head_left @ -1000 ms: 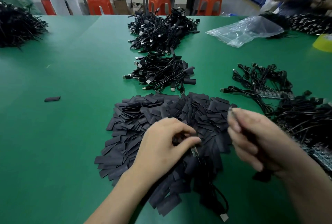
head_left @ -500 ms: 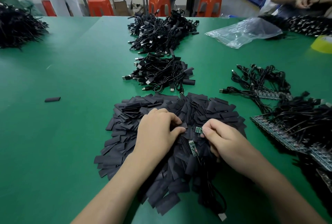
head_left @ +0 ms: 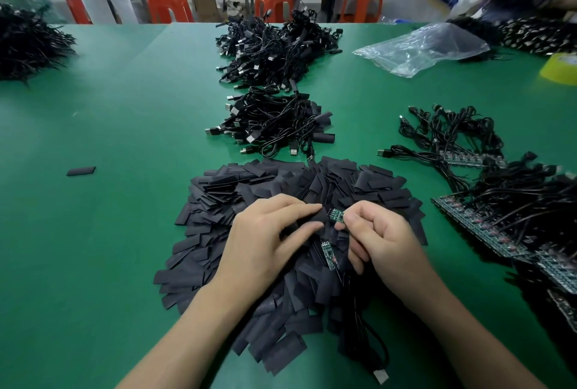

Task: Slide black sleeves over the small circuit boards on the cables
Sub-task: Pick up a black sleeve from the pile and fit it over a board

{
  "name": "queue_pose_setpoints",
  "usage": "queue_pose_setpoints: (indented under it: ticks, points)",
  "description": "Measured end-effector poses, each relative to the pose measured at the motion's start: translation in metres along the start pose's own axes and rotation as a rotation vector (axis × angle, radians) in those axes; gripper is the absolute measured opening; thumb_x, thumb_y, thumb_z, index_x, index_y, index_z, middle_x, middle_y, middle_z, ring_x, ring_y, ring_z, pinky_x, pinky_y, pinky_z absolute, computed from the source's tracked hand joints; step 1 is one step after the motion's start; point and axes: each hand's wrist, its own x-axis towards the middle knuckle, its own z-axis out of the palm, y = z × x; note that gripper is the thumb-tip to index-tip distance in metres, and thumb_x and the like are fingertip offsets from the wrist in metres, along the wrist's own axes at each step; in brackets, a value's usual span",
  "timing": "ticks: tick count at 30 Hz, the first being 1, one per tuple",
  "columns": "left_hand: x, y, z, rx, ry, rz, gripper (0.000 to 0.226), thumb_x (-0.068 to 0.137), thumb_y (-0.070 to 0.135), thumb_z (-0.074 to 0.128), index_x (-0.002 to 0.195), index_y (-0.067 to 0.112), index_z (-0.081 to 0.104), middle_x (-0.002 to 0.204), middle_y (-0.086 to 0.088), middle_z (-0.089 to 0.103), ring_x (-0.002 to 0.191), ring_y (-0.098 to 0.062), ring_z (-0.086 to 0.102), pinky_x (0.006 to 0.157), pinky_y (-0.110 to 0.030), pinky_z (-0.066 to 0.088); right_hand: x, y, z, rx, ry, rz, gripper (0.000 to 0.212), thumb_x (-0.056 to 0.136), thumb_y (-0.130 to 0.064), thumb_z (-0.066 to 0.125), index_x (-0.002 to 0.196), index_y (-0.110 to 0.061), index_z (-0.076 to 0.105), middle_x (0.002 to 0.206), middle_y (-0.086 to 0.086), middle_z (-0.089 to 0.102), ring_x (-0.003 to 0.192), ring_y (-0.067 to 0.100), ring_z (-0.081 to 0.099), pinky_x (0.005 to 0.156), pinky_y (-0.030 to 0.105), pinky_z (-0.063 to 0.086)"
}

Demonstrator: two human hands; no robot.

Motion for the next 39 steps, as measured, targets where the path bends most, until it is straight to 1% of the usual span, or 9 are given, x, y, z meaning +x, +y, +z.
queue_pose_setpoints:
  ticks: [3, 7, 12, 17, 23, 26, 30, 36, 39]
  points:
    - [-0.001, -0.001, 0.002, -0.009, 0.013, 0.030, 0.022, 0.092, 0.034, 0.075, 0.109, 0.021, 0.081, 0.102, 0.011, 0.073, 0.088, -0.011, 0.068, 0.077, -0.032, 0.056, -0.002, -0.001, 0.001, -0.032, 0.015, 0.000, 0.027, 0.096, -0.044, 0.050, 0.083, -0.025, 0.064, 0.047, -0.002, 0.046, 0.046, 0.022, 0.050, 0.057, 0.032, 0.044]
    - [-0.002, -0.002, 0.000, 0.005, 0.015, 0.059, 0.021, 0.093, 0.030, 0.075, 0.110, 0.020, 0.081, 0.103, 0.009, 0.073, 0.087, -0.012, 0.069, 0.076, -0.034, 0.057, -0.004, -0.004, 0.003, -0.095, 0.005, 0.001, 0.027, 0.096, -0.045, 0.049, 0.082, -0.027, 0.063, 0.044, -0.003, 0.048, 0.046, 0.022, 0.051, 0.062, 0.046, 0.050]
    - [-0.001, -0.004, -0.008, 0.137, -0.007, 0.191, 0.019, 0.098, 0.033, 0.072, 0.113, 0.024, 0.080, 0.104, 0.010, 0.073, 0.080, -0.015, 0.068, 0.073, -0.034, 0.055, -0.009, -0.006, 0.002, -0.171, 0.014, -0.044, 0.024, 0.098, -0.039, 0.050, 0.082, -0.026, 0.063, 0.045, 0.004, 0.054, 0.042, 0.014, 0.048, 0.051, 0.026, 0.041]
    - [-0.002, -0.004, -0.009, 0.140, -0.071, 0.206, 0.020, 0.099, 0.034, 0.072, 0.116, 0.026, 0.078, 0.105, 0.010, 0.072, 0.073, -0.016, 0.067, 0.068, -0.035, 0.056, -0.008, -0.005, 0.000, -0.054, -0.015, 0.028, 0.026, 0.097, -0.035, 0.051, 0.081, -0.018, 0.063, 0.044, -0.001, 0.047, 0.043, 0.019, 0.051, 0.057, 0.021, 0.042]
    - [-0.003, -0.003, -0.007, 0.015, -0.092, 0.133, 0.023, 0.098, 0.029, 0.072, 0.119, 0.020, 0.077, 0.108, 0.007, 0.070, 0.082, -0.010, 0.069, 0.074, -0.030, 0.057, -0.010, -0.008, 0.002, -0.078, -0.040, 0.008, 0.024, 0.099, -0.032, 0.052, 0.080, -0.021, 0.063, 0.043, 0.002, 0.049, 0.040, 0.019, 0.048, 0.052, 0.026, 0.040]
    - [-0.004, -0.001, -0.005, -0.013, -0.088, 0.090, 0.023, 0.096, 0.027, 0.073, 0.117, 0.019, 0.077, 0.109, 0.007, 0.070, 0.086, -0.008, 0.069, 0.076, -0.030, 0.057, -0.012, -0.010, 0.003, -0.150, -0.035, -0.050, 0.026, 0.105, -0.022, 0.055, 0.080, -0.018, 0.062, 0.043, 0.009, 0.054, 0.039, 0.013, 0.045, 0.047, 0.027, 0.037]
    - [-0.003, -0.001, -0.005, -0.059, -0.130, 0.131, 0.025, 0.095, 0.022, 0.075, 0.120, 0.016, 0.076, 0.114, 0.007, 0.070, 0.097, -0.005, 0.068, 0.084, -0.027, 0.057, -0.013, -0.012, 0.003, -0.191, -0.041, -0.065, 0.025, 0.105, -0.016, 0.056, 0.080, -0.015, 0.061, 0.045, 0.011, 0.055, 0.038, 0.010, 0.044, 0.045, 0.024, 0.036]
    - [-0.002, -0.003, -0.008, -0.078, -0.124, 0.167, 0.023, 0.096, 0.020, 0.073, 0.118, 0.014, 0.076, 0.110, 0.005, 0.070, 0.098, -0.006, 0.068, 0.084, -0.026, 0.057, -0.012, -0.011, 0.001, -0.166, -0.072, -0.055, 0.028, 0.106, -0.017, 0.055, 0.080, -0.025, 0.059, 0.046, 0.008, 0.056, 0.042, 0.017, 0.049, 0.050, 0.029, 0.040]
    - [-0.003, -0.003, -0.008, -0.106, -0.096, 0.135, 0.022, 0.094, 0.021, 0.076, 0.115, 0.015, 0.077, 0.107, 0.006, 0.071, 0.097, -0.003, 0.067, 0.086, -0.021, 0.055, -0.011, -0.011, 0.000, -0.122, -0.082, -0.057, 0.018, 0.106, -0.018, 0.055, 0.088, -0.021, 0.056, 0.053, 0.007, 0.059, 0.049, 0.025, 0.056, 0.056, 0.031, 0.045]
